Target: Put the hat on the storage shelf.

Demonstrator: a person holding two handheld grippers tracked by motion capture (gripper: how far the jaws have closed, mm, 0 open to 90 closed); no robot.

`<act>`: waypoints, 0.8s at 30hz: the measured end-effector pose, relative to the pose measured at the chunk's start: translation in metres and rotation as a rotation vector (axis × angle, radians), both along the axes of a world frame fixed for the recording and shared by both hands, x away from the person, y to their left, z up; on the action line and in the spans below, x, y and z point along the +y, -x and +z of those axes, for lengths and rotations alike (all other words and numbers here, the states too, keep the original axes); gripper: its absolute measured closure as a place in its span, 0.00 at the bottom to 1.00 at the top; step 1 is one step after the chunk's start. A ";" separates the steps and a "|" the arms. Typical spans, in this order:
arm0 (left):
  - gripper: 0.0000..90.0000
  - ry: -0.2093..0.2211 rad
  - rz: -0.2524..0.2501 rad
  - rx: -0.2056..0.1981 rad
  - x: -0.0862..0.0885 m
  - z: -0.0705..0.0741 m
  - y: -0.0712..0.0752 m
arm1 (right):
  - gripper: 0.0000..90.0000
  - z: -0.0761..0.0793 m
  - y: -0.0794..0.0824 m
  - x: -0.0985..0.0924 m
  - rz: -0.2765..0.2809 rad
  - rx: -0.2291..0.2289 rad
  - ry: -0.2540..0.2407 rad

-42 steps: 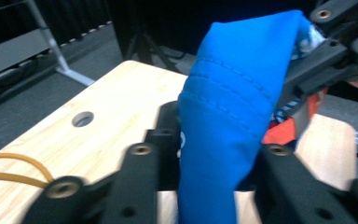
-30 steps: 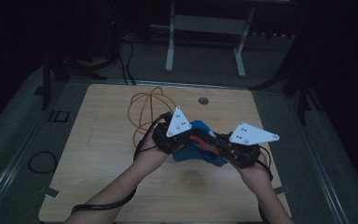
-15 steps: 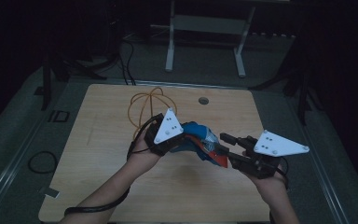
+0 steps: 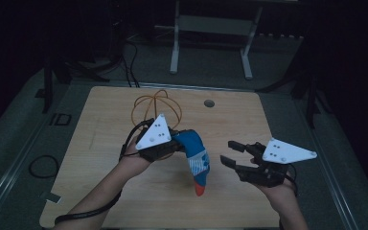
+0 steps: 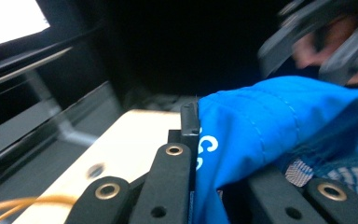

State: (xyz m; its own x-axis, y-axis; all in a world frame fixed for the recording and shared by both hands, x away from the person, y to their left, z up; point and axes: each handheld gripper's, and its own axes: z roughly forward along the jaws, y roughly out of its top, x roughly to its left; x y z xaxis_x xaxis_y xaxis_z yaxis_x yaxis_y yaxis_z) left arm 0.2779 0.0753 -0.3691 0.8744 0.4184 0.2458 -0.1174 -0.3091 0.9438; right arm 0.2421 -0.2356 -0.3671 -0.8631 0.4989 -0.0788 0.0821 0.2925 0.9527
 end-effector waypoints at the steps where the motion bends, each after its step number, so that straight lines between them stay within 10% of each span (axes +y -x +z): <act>1: 1.00 0.020 -0.038 -0.010 0.003 -0.001 0.001 | 0.51 -0.002 0.000 0.002 0.029 0.009 0.010; 9: 1.00 0.131 -0.185 -0.030 0.012 0.000 0.006 | 0.51 -0.017 0.007 0.013 0.121 0.066 0.009; 24: 1.00 0.118 -0.244 -0.040 -0.001 -0.001 0.012 | 0.67 -0.019 0.008 0.039 0.180 0.039 0.012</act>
State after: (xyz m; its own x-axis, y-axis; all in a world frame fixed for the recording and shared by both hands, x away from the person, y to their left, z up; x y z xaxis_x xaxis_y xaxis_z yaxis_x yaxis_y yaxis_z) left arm 0.2661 0.0747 -0.3705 0.9433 0.2243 0.2446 -0.2132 -0.1553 0.9646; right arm 0.2340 -0.1964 -0.3862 -0.9410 0.3349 -0.0483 0.0645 0.3176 0.9460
